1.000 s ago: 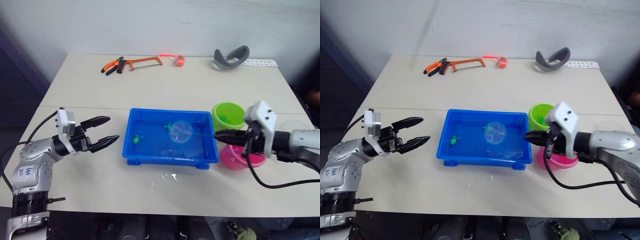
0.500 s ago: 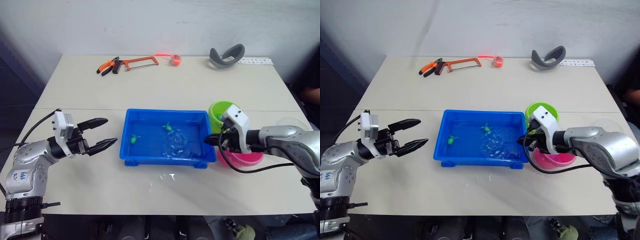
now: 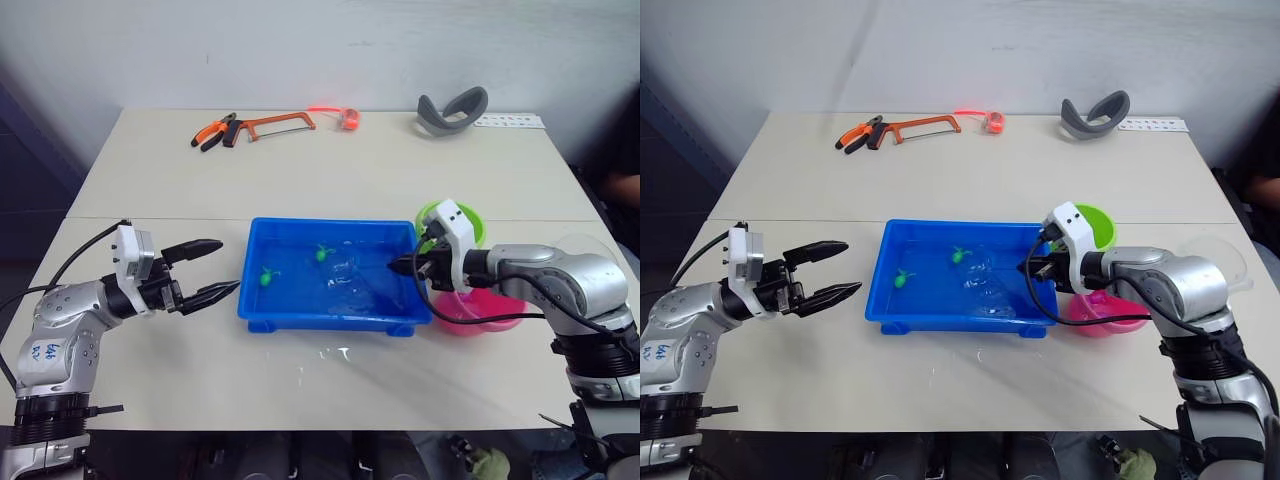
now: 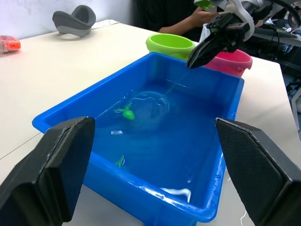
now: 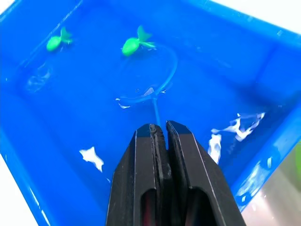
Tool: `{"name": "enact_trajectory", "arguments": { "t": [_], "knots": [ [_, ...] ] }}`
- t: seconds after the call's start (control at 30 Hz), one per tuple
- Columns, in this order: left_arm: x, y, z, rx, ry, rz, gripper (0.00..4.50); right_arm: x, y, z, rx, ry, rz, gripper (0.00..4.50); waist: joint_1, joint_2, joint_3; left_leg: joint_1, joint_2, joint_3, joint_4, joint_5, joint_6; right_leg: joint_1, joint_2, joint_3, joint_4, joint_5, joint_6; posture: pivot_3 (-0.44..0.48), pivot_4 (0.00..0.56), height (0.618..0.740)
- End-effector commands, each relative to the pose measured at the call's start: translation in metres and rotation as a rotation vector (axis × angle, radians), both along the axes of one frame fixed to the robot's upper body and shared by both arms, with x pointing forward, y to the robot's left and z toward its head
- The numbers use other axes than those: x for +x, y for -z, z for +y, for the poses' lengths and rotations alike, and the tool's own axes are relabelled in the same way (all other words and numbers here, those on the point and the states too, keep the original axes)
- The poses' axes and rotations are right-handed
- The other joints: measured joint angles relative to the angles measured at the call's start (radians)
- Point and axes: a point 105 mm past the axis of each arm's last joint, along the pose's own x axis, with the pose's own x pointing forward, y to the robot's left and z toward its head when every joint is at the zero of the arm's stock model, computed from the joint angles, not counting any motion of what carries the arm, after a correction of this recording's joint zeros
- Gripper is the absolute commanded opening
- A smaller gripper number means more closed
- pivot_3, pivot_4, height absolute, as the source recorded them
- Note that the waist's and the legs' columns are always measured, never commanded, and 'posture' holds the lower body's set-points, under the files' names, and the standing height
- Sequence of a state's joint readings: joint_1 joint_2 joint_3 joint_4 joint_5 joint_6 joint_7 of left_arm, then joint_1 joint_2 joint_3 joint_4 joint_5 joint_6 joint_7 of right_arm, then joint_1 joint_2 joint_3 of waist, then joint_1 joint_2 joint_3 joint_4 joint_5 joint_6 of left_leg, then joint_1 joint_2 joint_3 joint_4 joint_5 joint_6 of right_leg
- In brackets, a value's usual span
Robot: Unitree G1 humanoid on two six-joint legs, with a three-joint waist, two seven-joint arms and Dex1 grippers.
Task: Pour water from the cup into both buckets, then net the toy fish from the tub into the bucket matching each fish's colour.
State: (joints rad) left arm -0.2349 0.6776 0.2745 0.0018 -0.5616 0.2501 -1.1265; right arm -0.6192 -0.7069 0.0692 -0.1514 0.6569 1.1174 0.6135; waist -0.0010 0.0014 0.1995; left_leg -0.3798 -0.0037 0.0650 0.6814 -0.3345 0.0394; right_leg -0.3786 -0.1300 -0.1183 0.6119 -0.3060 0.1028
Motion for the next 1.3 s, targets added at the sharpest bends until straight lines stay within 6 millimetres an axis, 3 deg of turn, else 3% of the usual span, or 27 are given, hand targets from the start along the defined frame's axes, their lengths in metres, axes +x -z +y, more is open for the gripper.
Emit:
{"name": "enact_trajectory", "arguments": {
  "t": [0.03,0.27,0.6,0.8,0.97,1.3],
  "knots": [
    [0.000,-0.011,-0.006,-0.005,0.032,-0.051,4.44,-0.001,-0.007,0.008,0.020,-0.005,-0.036,0.00,-0.001,0.000,0.000,0.000,0.000,0.000,0.000,0.000,0.000,0.000,0.000,0.000,0.000,0.000,0.000,0.000,0.150,0.740],
    [0.002,-0.011,-0.008,-0.007,0.038,-0.050,4.44,0.001,-0.007,0.032,0.085,-0.024,-0.062,0.00,-0.002,0.000,0.000,0.000,0.000,0.000,0.000,0.000,0.000,-0.001,0.000,0.000,0.001,0.000,0.000,0.000,0.150,0.740],
    [0.003,-0.012,-0.008,-0.006,0.032,-0.046,4.44,0.000,-0.022,0.042,0.247,-0.025,-0.073,0.00,-0.001,0.000,0.000,0.000,0.000,0.000,0.000,0.000,0.000,-0.001,0.000,0.000,0.001,0.000,0.000,0.000,0.150,0.740],
    [0.003,-0.012,-0.004,0.000,0.024,-0.039,4.44,-0.003,-0.010,0.030,0.092,0.006,-0.019,0.00,-0.002,0.000,0.000,-0.001,0.000,0.001,-0.001,0.000,0.000,-0.002,0.000,0.000,0.001,0.000,0.000,0.000,0.150,0.740],
    [0.005,-0.011,0.004,0.007,-0.002,-0.024,4.44,-0.005,-0.011,0.032,0.093,0.001,0.001,0.00,-0.002,0.000,0.000,-0.008,0.000,0.002,0.000,0.001,-0.001,-0.011,0.000,0.001,0.005,0.000,0.000,0.000,0.150,0.740],
    [0.001,-0.008,0.028,0.032,-0.071,0.007,4.44,0.006,-0.004,0.061,0.079,-0.025,0.004,0.00,-0.006,0.000,0.000,-0.009,0.000,0.006,0.000,0.002,0.000,-0.015,0.000,0.001,0.009,0.000,0.000,0.000,0.150,0.740]
  ]
}}
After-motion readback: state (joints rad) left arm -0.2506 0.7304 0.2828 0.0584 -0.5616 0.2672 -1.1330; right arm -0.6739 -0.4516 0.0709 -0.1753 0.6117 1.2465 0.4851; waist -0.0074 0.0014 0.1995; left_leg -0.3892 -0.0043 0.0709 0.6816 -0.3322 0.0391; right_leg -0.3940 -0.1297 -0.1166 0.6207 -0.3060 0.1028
